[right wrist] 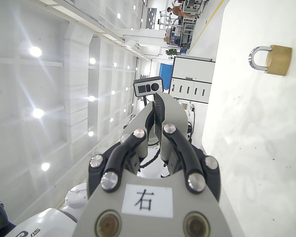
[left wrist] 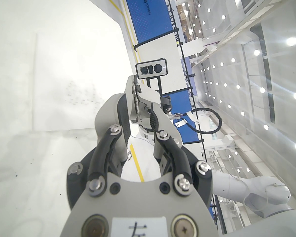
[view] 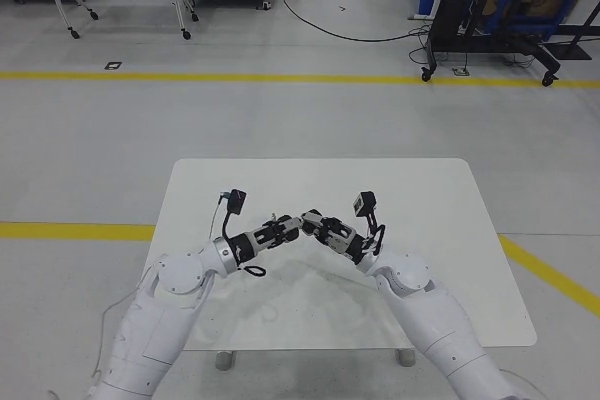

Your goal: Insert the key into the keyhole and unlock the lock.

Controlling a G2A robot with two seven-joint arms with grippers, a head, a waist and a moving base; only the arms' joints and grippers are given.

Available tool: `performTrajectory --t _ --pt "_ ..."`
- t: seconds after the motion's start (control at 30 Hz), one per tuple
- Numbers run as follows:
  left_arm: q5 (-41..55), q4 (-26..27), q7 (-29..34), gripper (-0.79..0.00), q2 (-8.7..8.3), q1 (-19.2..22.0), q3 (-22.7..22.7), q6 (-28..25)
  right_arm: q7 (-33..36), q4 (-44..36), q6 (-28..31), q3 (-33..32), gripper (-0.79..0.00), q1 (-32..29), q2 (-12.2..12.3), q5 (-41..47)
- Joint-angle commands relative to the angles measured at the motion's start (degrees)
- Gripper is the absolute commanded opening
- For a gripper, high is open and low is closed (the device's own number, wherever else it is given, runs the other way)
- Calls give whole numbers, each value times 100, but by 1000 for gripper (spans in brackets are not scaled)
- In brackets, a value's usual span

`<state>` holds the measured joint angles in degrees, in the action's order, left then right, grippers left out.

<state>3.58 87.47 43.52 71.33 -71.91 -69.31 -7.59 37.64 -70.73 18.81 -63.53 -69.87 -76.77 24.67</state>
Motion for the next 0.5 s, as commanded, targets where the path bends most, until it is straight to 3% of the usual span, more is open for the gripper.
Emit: performTrajectory --t 0.0,0.27,0.47 --pt "-5 20 13 -557 -5 -5 14 6 12 -10 -11 10 -785 -4 0 -13" --pt "-38 33 38 -600 -13 4 142 0 -79 7 -39 77 -785 24 -16 -105" --pt "-54 26 6 -785 -25 23 173 14 -141 13 -22 61 -785 23 -15 -147"
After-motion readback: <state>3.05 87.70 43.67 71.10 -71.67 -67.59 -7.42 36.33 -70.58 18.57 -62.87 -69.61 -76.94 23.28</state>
